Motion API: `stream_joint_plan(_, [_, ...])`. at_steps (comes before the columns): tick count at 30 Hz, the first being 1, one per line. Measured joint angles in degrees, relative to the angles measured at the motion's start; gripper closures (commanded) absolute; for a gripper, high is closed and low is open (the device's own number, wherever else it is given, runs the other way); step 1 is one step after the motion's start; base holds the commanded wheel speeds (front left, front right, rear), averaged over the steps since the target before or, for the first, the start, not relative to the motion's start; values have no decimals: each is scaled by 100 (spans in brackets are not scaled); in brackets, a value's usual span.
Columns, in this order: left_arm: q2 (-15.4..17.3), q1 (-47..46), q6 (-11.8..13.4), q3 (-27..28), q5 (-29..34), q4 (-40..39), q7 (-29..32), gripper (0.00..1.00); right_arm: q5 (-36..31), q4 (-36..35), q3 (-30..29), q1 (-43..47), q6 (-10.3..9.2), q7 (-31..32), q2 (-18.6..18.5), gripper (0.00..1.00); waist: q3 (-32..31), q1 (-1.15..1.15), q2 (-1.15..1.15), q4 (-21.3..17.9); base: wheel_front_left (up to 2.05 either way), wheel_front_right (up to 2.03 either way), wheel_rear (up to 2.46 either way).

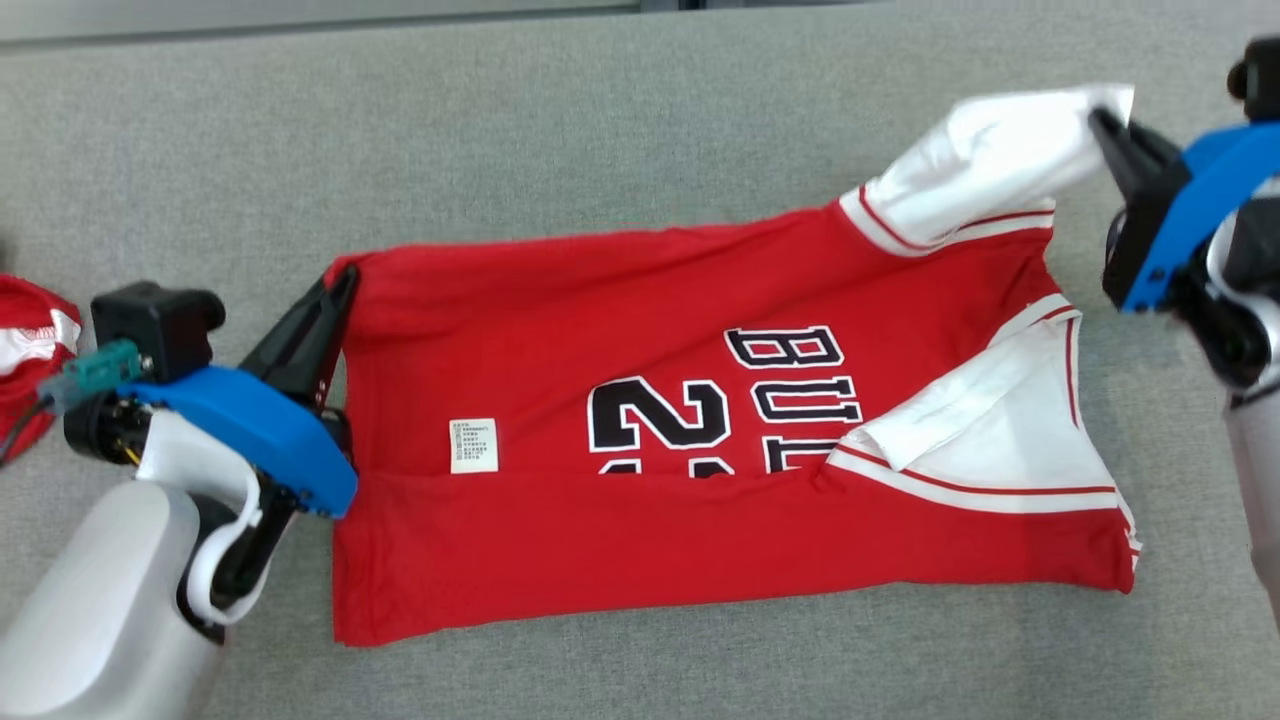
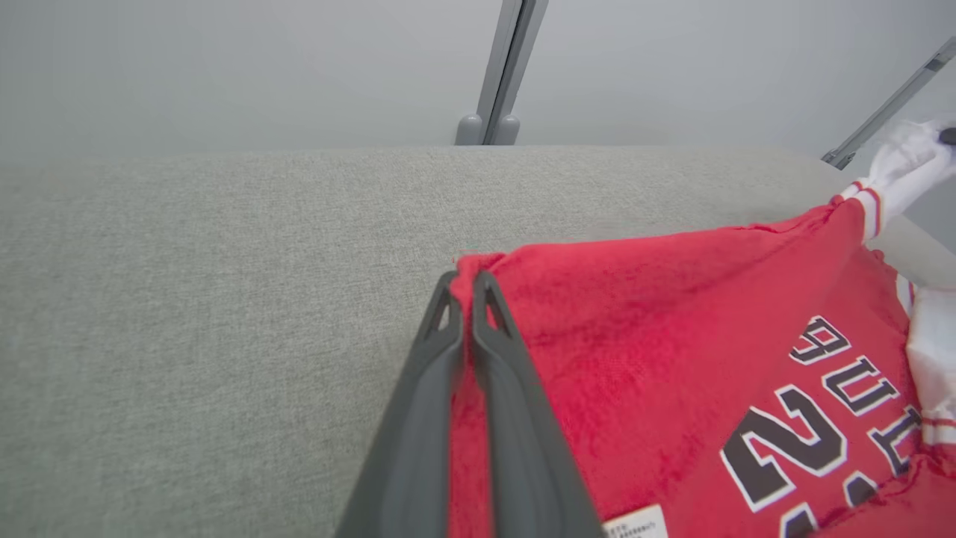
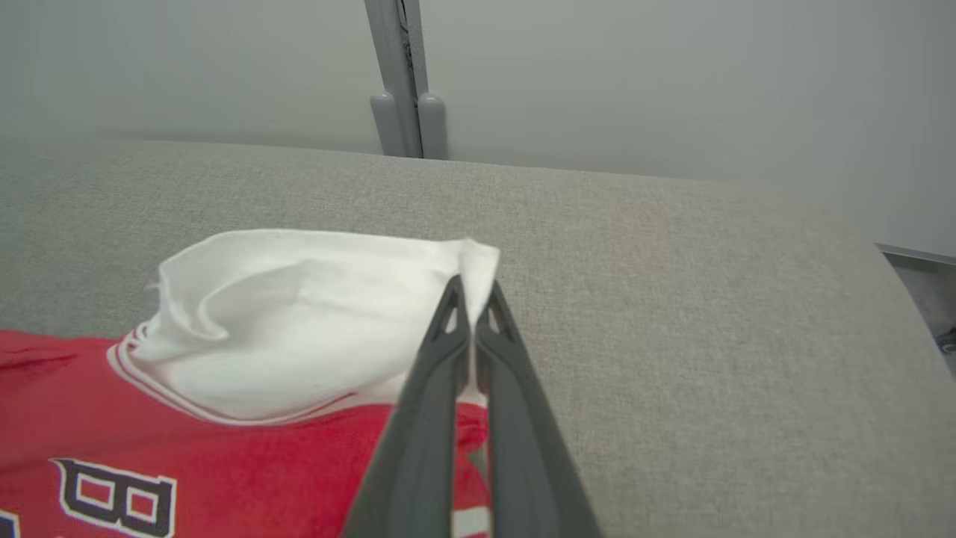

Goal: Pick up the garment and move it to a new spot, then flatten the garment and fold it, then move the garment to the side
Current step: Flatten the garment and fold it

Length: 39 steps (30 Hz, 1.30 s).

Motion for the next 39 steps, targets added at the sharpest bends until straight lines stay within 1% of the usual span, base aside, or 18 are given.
stream_joint_plan(3, [73,260,-35,-99,51,-13,-178,100,153,-407,-101,540,0,200,-29,100,-154,0,0,-32,0,0,0])
stream_joint_plan(8, [159,646,-12,-186,198,-55,-388,100,232,-1091,-346,1370,0,516,-8,100,-337,0,0,-107,0,0,0])
stream_joint_plan(11, [178,884,115,-257,274,-178,-450,100,241,-1504,-528,1838,0,702,80,100,-421,0,0,-125,0,0,0])
stream_joint_plan(15, [170,1199,348,-277,290,-369,-469,100,221,-2000,-713,2378,-1,929,216,100,-496,0,0,-129,0,0,0])
stream_joint_plan(20, [127,1518,608,-282,285,-605,-472,100,124,-2402,-938,2866,-1,1081,433,100,-539,0,0,-96,0,0,0])
stream_joint_plan(21, [107,1569,651,-288,257,-633,-459,100,113,-2452,-973,2954,-1,1101,475,82,-548,0,0,-85,0,0,0])
stream_joint_plan(22, [88,1621,689,-297,241,-650,-439,100,99,-2505,-998,3054,-1,1157,515,57,-559,0,0,-73,0,0,0])
stream_joint_plan(23, [74,1667,723,-302,235,-659,-436,69,82,-2557,-1042,3167,0,1226,576,0,-570,0,0,-62,0,0,0])
stream_joint_plan(24, [59,1705,735,-316,222,-666,-424,69,68,-2595,-1094,3286,-1,1329,638,0,-582,0,0,-49,0,0,0])
stream_joint_plan(25, [45,1738,748,-330,220,-662,-421,32,14,-2654,-1126,3427,-1,1459,676,0,-597,0,0,-30,0,0,0])
stream_joint_plan(26, [21,1746,768,-347,222,-654,-423,4,-37,-2730,-1137,3584,-1,1606,684,0,-612,0,0,-7,0,0,0])
stream_joint_plan(27, [-5,1748,789,-348,232,-648,-454,0,-60,-2815,-1182,3717,-1,1709,713,0,-627,0,0,12,0,0,0])
stream_joint_plan(30, [-47,1809,880,-337,289,-620,-617,0,-114,-3132,-1360,3985,-1,1918,802,0,-678,0,0,53,0,0,0])
stream_joint_plan(34, [-164,1857,1013,-170,320,-520,-1117,0,-232,-3476,-1649,4088,-1,1970,939,0,-747,0,0,78,0,0,0])
stream_joint_plan(39, [-283,1778,1135,-46,442,-348,-1574,0,-492,-3393,-1820,3896,-1,2006,1115,0,-833,0,0,121,0,0,0])
